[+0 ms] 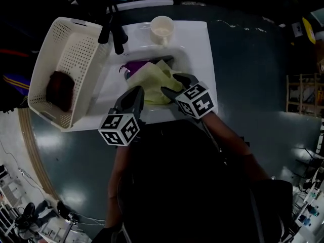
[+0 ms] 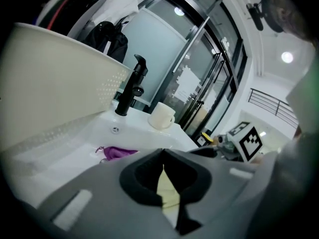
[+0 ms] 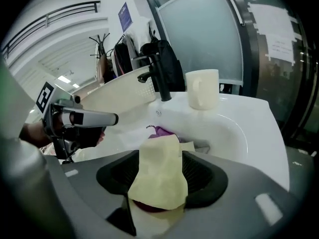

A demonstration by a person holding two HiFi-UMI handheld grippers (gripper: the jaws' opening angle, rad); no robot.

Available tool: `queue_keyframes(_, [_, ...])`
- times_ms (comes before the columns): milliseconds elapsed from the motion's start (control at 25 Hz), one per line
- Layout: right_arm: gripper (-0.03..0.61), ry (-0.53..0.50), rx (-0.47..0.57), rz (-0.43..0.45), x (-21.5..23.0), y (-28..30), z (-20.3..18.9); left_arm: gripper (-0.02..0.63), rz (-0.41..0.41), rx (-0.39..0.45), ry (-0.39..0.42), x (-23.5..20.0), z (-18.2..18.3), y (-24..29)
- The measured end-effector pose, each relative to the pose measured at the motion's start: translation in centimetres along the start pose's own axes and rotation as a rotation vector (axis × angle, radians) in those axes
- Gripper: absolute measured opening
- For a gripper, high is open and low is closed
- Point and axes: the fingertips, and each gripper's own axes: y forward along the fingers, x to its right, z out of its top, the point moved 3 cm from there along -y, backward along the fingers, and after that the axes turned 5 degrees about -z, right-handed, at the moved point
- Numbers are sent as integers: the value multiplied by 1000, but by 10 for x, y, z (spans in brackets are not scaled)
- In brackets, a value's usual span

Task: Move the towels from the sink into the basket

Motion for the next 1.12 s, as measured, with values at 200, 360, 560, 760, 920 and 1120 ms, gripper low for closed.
queue_keyframes(200, [272,29,-60,-98,2,6,-4,5,-65,-34,28,-11,9,-4])
queue_keyframes(360, [276,51,-108,-152,-1,13,-5,5,-105,-58,54,-23,17,-5])
queue_keyframes(560, [261,86,-173,-202,-3,18,-11,5,-139,-99,112,-32,20,-2])
queue_keyframes(760, [255,46,-238,-254,0,21,-13,5,-171,-135,138,-38,20,3])
queue_keyframes(920, [212,33,-289,-230,-4,26,-14,5,-198,-155,145,-38,20,7])
queue_keyframes(1120, [169,5,-338,-234,-5,37,-23,5,-209,-178,153,-40,18,9])
